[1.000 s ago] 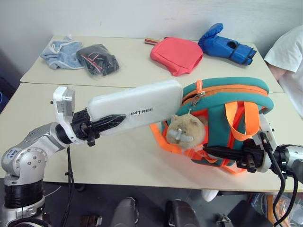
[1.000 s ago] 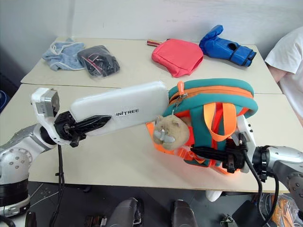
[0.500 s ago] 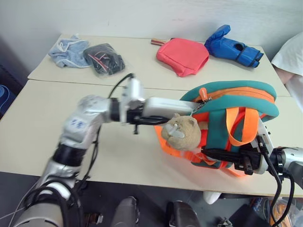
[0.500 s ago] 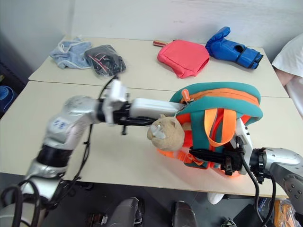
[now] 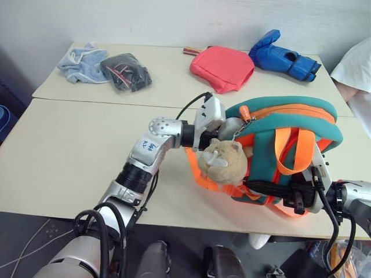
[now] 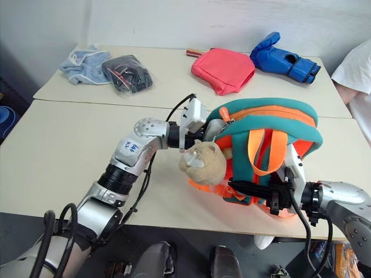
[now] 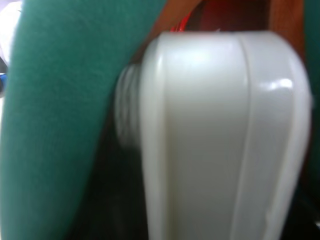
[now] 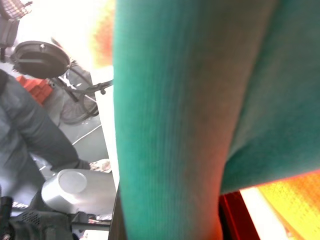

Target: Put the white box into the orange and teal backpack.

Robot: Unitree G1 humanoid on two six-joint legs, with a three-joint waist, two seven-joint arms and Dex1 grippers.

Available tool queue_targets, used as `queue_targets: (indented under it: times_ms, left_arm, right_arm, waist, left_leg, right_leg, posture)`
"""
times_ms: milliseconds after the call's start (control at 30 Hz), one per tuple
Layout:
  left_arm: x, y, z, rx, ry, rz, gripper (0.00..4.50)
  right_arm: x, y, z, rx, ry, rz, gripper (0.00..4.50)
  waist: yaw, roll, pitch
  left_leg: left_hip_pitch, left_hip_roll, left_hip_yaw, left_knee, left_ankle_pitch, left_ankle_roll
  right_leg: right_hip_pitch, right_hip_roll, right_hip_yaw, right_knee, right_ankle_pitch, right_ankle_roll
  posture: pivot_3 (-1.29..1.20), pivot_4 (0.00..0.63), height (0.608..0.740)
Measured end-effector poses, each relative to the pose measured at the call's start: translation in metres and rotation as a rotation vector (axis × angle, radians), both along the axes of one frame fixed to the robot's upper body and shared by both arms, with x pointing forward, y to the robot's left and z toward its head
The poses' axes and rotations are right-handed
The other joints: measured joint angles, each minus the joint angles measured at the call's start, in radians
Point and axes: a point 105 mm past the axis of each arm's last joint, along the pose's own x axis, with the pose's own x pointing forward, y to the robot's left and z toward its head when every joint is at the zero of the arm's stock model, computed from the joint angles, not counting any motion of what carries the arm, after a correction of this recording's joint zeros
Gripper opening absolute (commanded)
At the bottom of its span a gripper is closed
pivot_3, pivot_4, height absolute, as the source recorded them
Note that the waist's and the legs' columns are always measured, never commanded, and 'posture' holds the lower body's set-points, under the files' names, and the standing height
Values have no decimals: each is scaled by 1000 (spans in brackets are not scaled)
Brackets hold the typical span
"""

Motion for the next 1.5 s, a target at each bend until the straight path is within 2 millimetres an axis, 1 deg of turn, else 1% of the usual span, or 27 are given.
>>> queue_targets:
  times_ms: [33, 67, 100, 133, 167, 200, 233, 333, 400, 467, 500, 567, 633, 733, 833, 933, 1033, 1200, 1233, 1267, 1333, 1400, 1500]
  left_arm:
    - [1, 8, 4, -16, 3, -8, 3796]
    - [1, 15, 6, -23, 2, -18, 3796]
    - [1, 27, 9, -22, 1, -35, 3796]
    - [2, 42, 11, -12, 0, -44, 3796]
    - [5, 62, 14, -4, 4, -36, 3796]
    - [6, 69, 14, -1, 5, -30, 3796]
    - [6, 81, 15, 18, 0, -35, 3796]
    - [1, 100, 14, 61, -23, -64, 3796]
    - [-5, 112, 14, 59, -31, -66, 3796]
    - [-22, 121, 10, 71, -29, -99, 3796]
    - [-30, 121, 9, 72, -28, -121, 3796]
    - [-42, 113, 9, 47, -52, -133, 3796]
    - [-46, 106, 14, -4, -80, -103, 3796]
    - [-49, 89, 20, -90, -119, -56, 3796]
    - [-50, 78, 19, -155, -124, -10, 3796]
    - [-57, 71, 14, -150, -123, -29, 3796]
    - [-57, 68, 9, -135, -137, -19, 3254]
    - [-57, 53, -1, -92, -195, -14, 1754]
    - [-55, 52, -1, -96, -201, -2, 1347]
    - [-54, 52, -2, -96, -200, 2, 1203]
    - [-52, 51, -3, -96, -199, 13, 654]
    - [-50, 50, -5, -91, -202, 20, 321]
    - [-46, 53, -2, -89, -197, 29, 307]
  right_arm:
    - [0, 1, 1, -2, -5, -4, 0]
    - [1, 1, 1, -1, -6, -9, 0]
    - [2, 2, 2, 0, -9, -15, 0]
    - [3, 3, 2, 3, -9, -23, 0]
    - [4, 3, 2, 7, -9, -32, 0]
    - [4, 3, 2, 8, -10, -35, 0]
    - [6, 4, 4, 9, -17, -37, 0]
    - [8, 6, 6, 18, -31, -44, 0]
    - [9, 7, 6, 19, -29, -44, 0]
    - [9, 6, 4, 16, -25, -45, 0]
    - [9, 6, 3, 14, -23, -48, 0]
    - [9, 5, 2, 9, -25, -49, 0]
    - [9, 5, 2, 8, -27, -46, 0]
    - [10, 4, 0, 11, -24, -42, 0]
    - [11, 3, -2, 20, -21, -38, 0]
    - [12, 3, -3, 17, -26, -32, 0]
    - [13, 3, -4, 19, -27, -27, 0]
    - [15, 4, -8, 38, -24, -28, 0]
    - [16, 4, -8, 38, -29, -33, 0]
    - [16, 3, -8, 36, -31, -35, 0]
    - [17, 3, -9, 40, -37, -39, 0]
    - [17, 4, -9, 44, -38, -42, 0]
    - [18, 4, -10, 52, -44, -51, 0]
  waist:
    - [-2, 0, 0]
    - [-3, 0, 0]
    - [-5, 0, 0]
    - [-8, 0, 0]
    - [-11, 0, 0]
    - [-10, 0, 0]
    - [-9, 0, 0]
    - [-1, 0, 0]
    - [0, 0, 0]
    - [-2, 0, 0]
    - [-3, 0, 0]
    - [0, 0, 0]
    - [0, 0, 0]
    - [-1, 0, 0]
    - [-2, 0, 0]
    - [-4, 1, 0]
    - [0, 1, 0]
    - [1, 1, 0]
    - [1, 1, 0]
    - [0, 1, 0]
    - [-1, 1, 0]
    - [0, 1, 0]
    - [0, 1, 0]
  left_leg:
    - [0, 0, 0, 0, 0, 0]
    - [0, 1, 0, 0, 0, -1]
    - [1, 1, 0, -1, 1, -1]
    - [1, 1, 0, -1, 1, -2]
    - [1, 1, 0, -1, 1, -2]
    - [1, 1, 0, -1, 1, -2]
    - [1, 1, 0, -1, 1, -2]
    - [0, -1, 0, -1, 0, -1]
    - [0, -1, -1, -1, 0, 0]
    - [-1, 0, -3, -1, 0, 0]
    - [0, 0, -4, -1, 0, 0]
    - [0, 0, -6, 0, 0, 0]
    - [0, 0, -8, 1, 0, 0]
    - [3, 0, -9, 0, 0, 0]
    - [3, 0, -9, -1, 0, 0]
    - [3, 0, -9, -2, 0, -1]
    - [4, 0, -9, -1, 0, -1]
    - [3, 0, -9, -1, 0, 0]
    - [3, 0, -9, -1, 0, 0]
    - [4, 0, -9, -1, 0, 0]
    - [4, 0, -9, -1, 0, -1]
    - [4, 0, -9, -1, 0, -1]
    - [4, 0, -9, -1, 0, -1]
  right_leg:
    - [0, 0, 0, 0, 0, 0]
    - [0, 0, -1, 0, 0, 0]
    - [0, 1, -2, 1, 0, 0]
    - [-1, 1, -2, 1, 0, 0]
    - [-1, 2, -2, 1, 0, 0]
    - [-1, 2, -3, 1, 0, 0]
    - [-1, 2, -3, 1, 0, 0]
    - [-1, 2, -2, 1, 0, 0]
    - [0, 0, 0, 1, 0, 0]
    - [2, -1, 3, 1, 0, 0]
    - [2, -1, 3, 1, 0, 0]
    - [4, -1, 2, 0, 0, 0]
    - [6, -1, 1, -3, 0, 0]
    - [10, -1, 0, -6, 0, 0]
    - [10, -1, 0, -7, 0, 0]
    - [10, 0, -1, -7, 0, 0]
    - [11, 0, -1, -7, 0, 0]
    - [12, 0, -1, -8, 0, 0]
    - [12, 0, -2, -8, 0, 0]
    - [11, 0, -2, -8, 0, 0]
    - [11, 0, -2, -8, 0, 0]
    - [11, 0, -2, -8, 0, 0]
    - [12, 0, -2, -8, 0, 0]
  posture:
    - [0, 150, 740]
    - [0, 150, 740]
    - [0, 150, 740]
    - [0, 150, 740]
    - [0, 150, 740]
    - [0, 150, 740]
    - [0, 150, 740]
    - [0, 150, 740]
    - [0, 150, 740]
    - [0, 150, 740]
    - [0, 150, 740]
    - [0, 150, 740]
    - [0, 150, 740]
    - [0, 150, 740]
    - [0, 150, 740]
    - [0, 150, 740]
    - [0, 150, 740]
    - [0, 150, 740]
    - [0, 150, 740]
    - [0, 150, 740]
    - [0, 150, 740]
    - [0, 150, 740]
    - [0, 150, 740]
